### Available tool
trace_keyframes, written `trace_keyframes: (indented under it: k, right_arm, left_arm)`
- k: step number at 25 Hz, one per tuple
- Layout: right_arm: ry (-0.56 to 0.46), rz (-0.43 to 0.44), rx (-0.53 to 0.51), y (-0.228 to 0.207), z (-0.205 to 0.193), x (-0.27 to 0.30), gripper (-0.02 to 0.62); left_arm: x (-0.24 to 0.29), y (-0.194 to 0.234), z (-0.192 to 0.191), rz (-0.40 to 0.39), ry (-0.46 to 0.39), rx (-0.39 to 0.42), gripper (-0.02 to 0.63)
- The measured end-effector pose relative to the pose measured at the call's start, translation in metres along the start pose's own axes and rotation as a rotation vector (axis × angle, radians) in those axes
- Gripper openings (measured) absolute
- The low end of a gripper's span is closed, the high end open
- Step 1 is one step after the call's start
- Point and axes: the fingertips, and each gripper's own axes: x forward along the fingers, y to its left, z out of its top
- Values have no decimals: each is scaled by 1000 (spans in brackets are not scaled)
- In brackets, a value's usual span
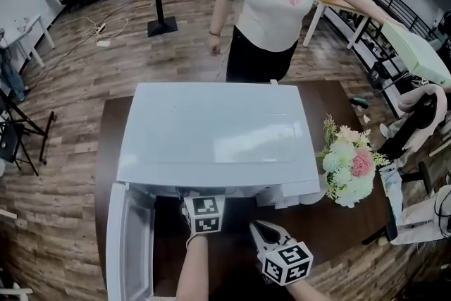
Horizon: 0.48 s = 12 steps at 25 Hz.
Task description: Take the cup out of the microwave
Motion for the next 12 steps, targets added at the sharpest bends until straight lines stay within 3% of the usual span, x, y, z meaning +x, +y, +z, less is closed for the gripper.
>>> trace_keyframes:
  k: [12]
  right_arm:
    - [2, -33, 13, -14, -3, -3, -5]
  left_arm:
    - [18, -5, -10, 3, 18, 30, 453]
